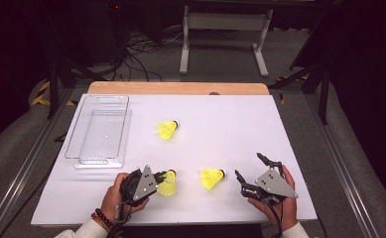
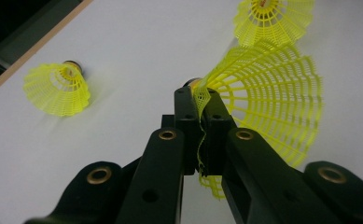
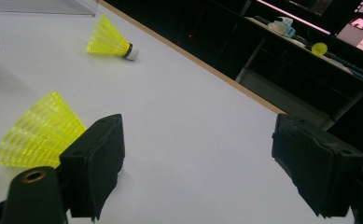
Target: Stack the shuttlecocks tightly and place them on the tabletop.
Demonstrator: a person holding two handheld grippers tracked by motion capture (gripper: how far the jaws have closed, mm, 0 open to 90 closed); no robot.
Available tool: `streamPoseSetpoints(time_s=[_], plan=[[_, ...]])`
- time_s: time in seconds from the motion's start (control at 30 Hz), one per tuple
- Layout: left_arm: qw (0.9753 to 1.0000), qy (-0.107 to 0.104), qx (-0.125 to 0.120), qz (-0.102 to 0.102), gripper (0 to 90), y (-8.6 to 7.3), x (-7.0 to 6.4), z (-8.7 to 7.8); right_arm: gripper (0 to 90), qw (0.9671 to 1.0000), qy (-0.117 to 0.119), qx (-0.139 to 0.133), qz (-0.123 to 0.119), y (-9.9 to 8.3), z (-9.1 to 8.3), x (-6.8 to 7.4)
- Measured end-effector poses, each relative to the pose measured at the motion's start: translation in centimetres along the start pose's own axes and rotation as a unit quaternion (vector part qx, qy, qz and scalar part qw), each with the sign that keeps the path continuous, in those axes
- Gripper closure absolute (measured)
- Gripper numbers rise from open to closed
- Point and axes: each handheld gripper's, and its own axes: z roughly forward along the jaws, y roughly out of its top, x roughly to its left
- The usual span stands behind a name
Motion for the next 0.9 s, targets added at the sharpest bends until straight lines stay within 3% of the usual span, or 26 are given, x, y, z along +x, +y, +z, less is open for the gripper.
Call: streamPoseSetpoints(time_s=[0.9], plan=[[0.9988,0.034,-0.026,-0.024,87.7,-0.3,2.1,-2.6,18.1,1.0000,-0.004,-0.001,0.000,0.0,0.0,-0.1]])
